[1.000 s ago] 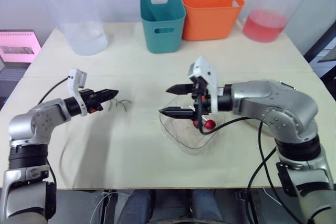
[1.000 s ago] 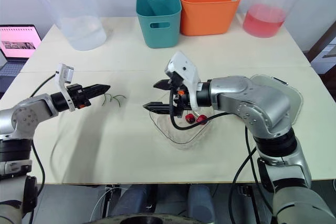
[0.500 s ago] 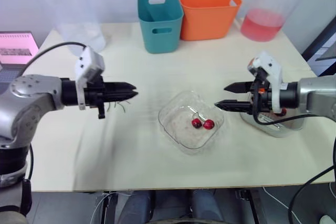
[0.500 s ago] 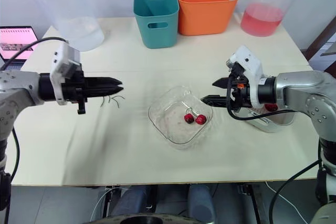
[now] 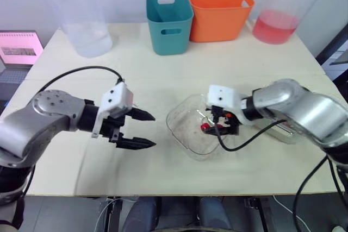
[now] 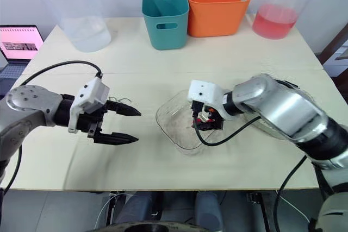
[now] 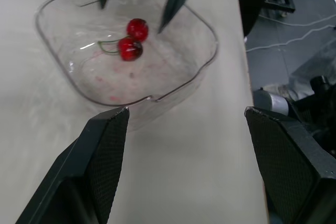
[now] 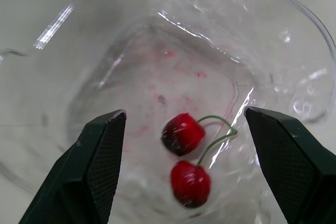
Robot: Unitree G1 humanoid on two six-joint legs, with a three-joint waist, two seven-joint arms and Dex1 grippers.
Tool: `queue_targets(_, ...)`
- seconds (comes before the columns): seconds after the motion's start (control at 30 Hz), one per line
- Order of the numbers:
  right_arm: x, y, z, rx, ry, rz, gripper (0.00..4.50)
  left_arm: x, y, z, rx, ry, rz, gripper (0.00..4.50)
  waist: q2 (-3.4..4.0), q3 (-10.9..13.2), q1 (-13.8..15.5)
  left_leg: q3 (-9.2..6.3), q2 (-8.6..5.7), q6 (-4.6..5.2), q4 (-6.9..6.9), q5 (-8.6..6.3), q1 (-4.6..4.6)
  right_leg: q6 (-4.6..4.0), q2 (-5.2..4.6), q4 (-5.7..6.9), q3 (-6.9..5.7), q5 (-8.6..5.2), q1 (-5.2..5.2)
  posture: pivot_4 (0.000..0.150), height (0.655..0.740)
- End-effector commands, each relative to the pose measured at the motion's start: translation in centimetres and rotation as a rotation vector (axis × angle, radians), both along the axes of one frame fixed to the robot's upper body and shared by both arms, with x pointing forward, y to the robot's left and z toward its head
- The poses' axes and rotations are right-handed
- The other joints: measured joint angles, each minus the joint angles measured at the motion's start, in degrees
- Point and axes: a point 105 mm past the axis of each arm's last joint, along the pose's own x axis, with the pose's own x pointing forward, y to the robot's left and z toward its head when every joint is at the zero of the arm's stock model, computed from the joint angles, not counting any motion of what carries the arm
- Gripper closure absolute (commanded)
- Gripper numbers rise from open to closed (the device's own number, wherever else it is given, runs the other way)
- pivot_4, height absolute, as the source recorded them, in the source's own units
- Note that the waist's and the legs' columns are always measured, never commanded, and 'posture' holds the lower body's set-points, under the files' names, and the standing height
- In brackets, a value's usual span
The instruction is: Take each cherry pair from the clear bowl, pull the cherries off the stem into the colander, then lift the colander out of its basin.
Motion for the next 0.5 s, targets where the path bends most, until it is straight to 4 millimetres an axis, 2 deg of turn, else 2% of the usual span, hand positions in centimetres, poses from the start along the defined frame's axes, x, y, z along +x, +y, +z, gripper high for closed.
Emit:
queue_targets(0.03,0.6,0.2,-0.6,-0.068,-0.024,0.046,0.64,-0.7,-0.6,0.5,-0.012,-0.035,-0.019,0.82,0.0,0.0,0.06,-0.02,0.0,0.0,0.0,0.0,-0.01,0.0,0.0,0.0,-0.01,0.0,0.0,0.15,0.74)
queue_targets(0.17,1.7,0.2,-1.5,-0.141,-0.034,0.088,0.64,-0.6,-0.6,0.4,-0.022,-0.049,0.011,0.82,0.0,0.0,-0.09,-0.01,0.0,-0.02,-0.01,0.01,-0.01,0.0,0.01,0.0,0.0,0.0,-0.01,0.15,0.74)
queue_targets(0.4,1.8,0.6,-2.1,-0.198,0.004,0.171,0.64,-0.5,-0.5,0.6,-0.04,-0.064,0.038,0.82,0.0,0.0,-0.12,-0.02,0.0,-0.04,-0.02,0.02,0.0,0.0,0.03,0.01,-0.01,0.0,-0.02,0.15,0.74)
queue_targets(0.5,1.9,1.1,-2.8,-0.213,0.005,0.192,1.56,-0.4,-0.6,0.6,-0.043,-0.069,0.045,0.74,-0.01,0.0,-0.11,-0.02,0.0,-0.17,0.0,0.1,0.0,0.0,0.03,0.0,-0.01,0.0,-0.01,0.15,0.74)
